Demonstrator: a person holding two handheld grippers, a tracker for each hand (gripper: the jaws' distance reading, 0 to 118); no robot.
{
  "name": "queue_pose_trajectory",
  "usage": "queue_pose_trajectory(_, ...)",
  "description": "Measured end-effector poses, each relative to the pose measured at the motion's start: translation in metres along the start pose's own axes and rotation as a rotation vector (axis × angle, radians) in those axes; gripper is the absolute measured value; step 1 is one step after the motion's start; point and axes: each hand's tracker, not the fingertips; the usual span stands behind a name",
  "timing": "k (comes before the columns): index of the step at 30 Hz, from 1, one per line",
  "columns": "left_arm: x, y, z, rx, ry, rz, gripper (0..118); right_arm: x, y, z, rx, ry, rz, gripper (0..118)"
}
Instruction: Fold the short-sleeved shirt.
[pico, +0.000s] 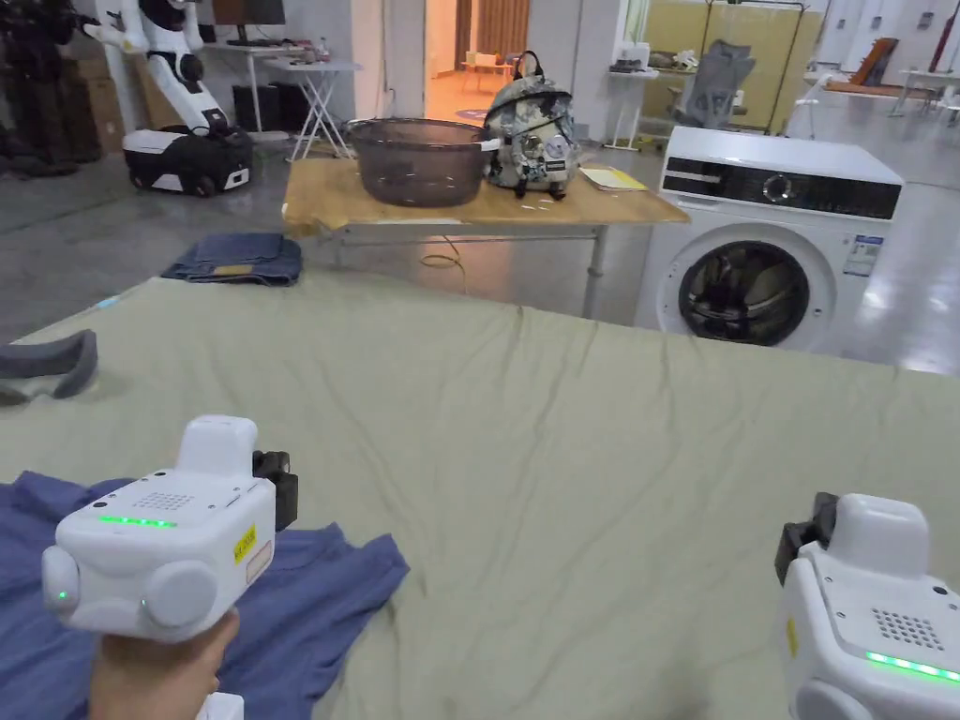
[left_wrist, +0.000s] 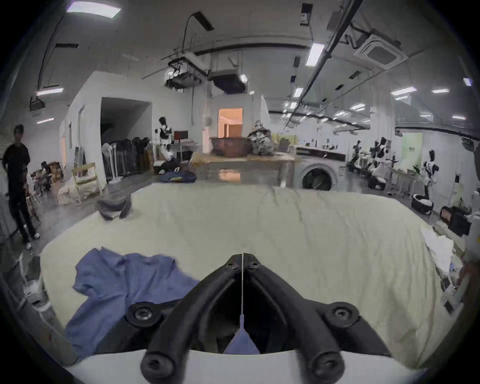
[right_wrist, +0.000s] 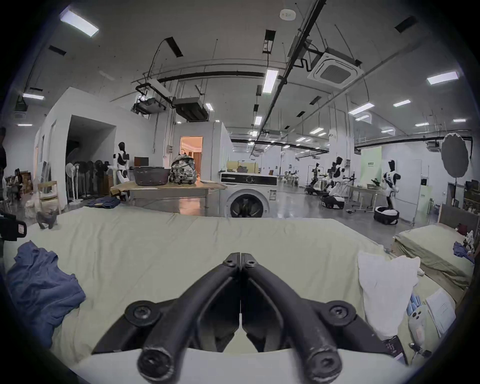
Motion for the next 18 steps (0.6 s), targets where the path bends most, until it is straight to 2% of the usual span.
queue_pose_trajectory(7, -0.092, -0.013, -0.013, -0.267, 0.069, 0.037, 0, -0.009, -0.012, -0.008, -0.029, 0.038, 0.014, 0)
queue_pose_trajectory(11, -0.131, -0.031, -0.030, -0.446, 0.036, 0.104, 0, -0.012, -0.013, -0.010, -0.050, 0.045, 0.024, 0)
queue_pose_trajectory(16, -0.146, -0.053, -0.049, -0.610, -0.017, 0.103, 0, -0.013, -0.017, -0.009, -0.073, 0.052, 0.034, 0)
queue_pose_trajectory(17, -0.147, -0.056, -0.052, -0.631, -0.023, 0.098, 2, -0.013, -0.021, -0.009, -0.077, 0.052, 0.037, 0)
queue_pose_trajectory(18, -0.151, -0.061, -0.056, -0.630, -0.028, 0.098, 12, -0.013, -0.022, -0.010, -0.080, 0.053, 0.040, 0)
